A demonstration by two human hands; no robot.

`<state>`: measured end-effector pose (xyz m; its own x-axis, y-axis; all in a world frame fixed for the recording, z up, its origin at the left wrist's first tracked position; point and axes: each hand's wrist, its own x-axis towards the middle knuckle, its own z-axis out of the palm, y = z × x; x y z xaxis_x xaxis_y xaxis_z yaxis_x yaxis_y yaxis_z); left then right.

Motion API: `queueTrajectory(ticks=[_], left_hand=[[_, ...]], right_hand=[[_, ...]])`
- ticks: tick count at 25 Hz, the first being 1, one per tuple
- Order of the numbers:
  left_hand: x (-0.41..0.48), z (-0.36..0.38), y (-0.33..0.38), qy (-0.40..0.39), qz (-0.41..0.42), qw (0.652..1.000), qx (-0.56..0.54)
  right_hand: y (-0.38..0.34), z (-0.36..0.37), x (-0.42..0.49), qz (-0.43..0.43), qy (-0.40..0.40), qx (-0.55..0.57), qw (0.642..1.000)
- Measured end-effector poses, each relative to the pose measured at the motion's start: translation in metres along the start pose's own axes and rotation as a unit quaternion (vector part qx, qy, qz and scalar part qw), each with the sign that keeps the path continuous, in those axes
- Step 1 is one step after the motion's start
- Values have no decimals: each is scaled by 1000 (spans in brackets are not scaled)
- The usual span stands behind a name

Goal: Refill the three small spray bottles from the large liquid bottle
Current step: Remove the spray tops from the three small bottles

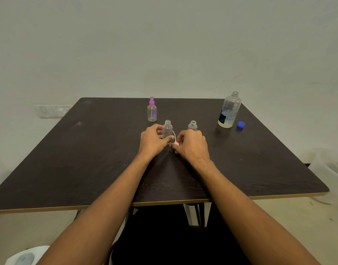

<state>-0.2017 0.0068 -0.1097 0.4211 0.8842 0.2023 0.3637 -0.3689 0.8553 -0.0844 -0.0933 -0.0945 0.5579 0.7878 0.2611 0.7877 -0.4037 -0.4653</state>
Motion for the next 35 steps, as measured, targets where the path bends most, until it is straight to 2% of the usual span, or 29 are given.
queueTrajectory(ticks=[23,26,30,35], left_hand=[[-5,-13,4,-17,-3,1000,22],[-14,-27,2,4,4,999,40],[-38,-50,3,30,33,999,11],[-46,-69,10,56,53,997,-7]], right_hand=[[6,-4,-2,-14,22,3,1000],[11,-20,-10,-32,60,39,997],[9,-51,-24,-72,109,135,982],[-6,-74,-24,-101,113,163,975]])
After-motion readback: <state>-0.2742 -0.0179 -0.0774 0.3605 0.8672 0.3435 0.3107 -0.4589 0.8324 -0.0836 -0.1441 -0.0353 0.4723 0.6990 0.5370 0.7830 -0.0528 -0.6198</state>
